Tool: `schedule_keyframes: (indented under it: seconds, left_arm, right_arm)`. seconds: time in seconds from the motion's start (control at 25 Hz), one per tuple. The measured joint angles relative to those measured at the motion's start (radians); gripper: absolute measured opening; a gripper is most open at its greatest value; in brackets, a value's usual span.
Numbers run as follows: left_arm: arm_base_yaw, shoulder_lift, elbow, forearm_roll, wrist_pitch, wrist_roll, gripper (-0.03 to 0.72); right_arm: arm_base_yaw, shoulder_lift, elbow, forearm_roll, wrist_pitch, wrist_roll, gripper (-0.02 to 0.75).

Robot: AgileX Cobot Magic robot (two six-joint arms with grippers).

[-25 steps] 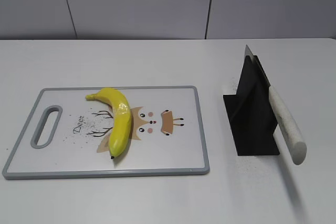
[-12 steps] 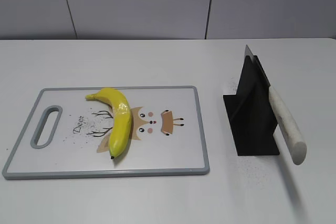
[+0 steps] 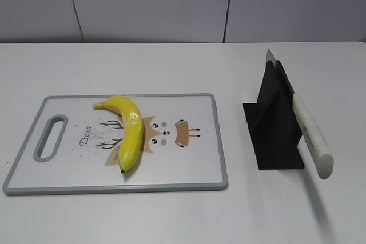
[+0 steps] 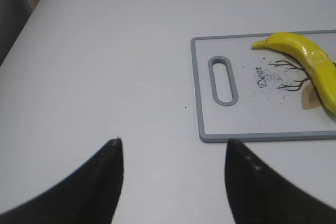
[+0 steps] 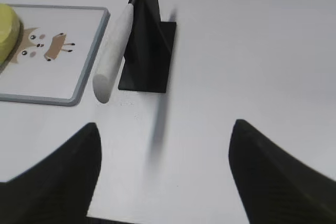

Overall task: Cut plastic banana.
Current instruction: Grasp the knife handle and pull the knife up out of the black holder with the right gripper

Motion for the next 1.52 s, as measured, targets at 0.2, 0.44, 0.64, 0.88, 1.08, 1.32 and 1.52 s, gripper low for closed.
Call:
schedule_keyframes:
  seconds: [0.2,0.44,0.64,0.88,1.08,1.32,1.52]
  left_arm:
    - [0.0,0.0,0.0,0.0,0.0,0.0,0.588]
    - [0.0,0.0,0.0,0.0,0.0,0.0,0.588]
    - [0.0,0.0,0.0,0.0,0.0,0.0,0.588]
    - [0.0,0.0,0.0,0.0,0.0,0.0,0.588]
    - [0.0,0.0,0.0,0.0,0.0,0.0,0.588]
    - [0.0,0.0,0.0,0.0,0.0,0.0,0.588]
    - [0.0,0.0,0.0,0.0,0.0,0.0,0.588]
  right_arm:
    - [0.0,0.257,-0.11,0.022,-0.019,0.0,0.555]
    - [0.0,0.524,-0.251,0.031,0.018,0.0,0.509]
    - [0.1,0.696,-0.332,0.015,0.015,0.007,0.497]
    - [0.371,0.886,-0.41,-0.161,0.034,0.21,0.498]
    - [0.394,1.053,-0.452,-0.128,0.044,0.26,0.496]
    - [0.394,1.248,-0.455,-0.12,0.004,0.342,0.496]
    - [0.394,1.377,-0.455,-0.12,-0.079,0.41,0.496]
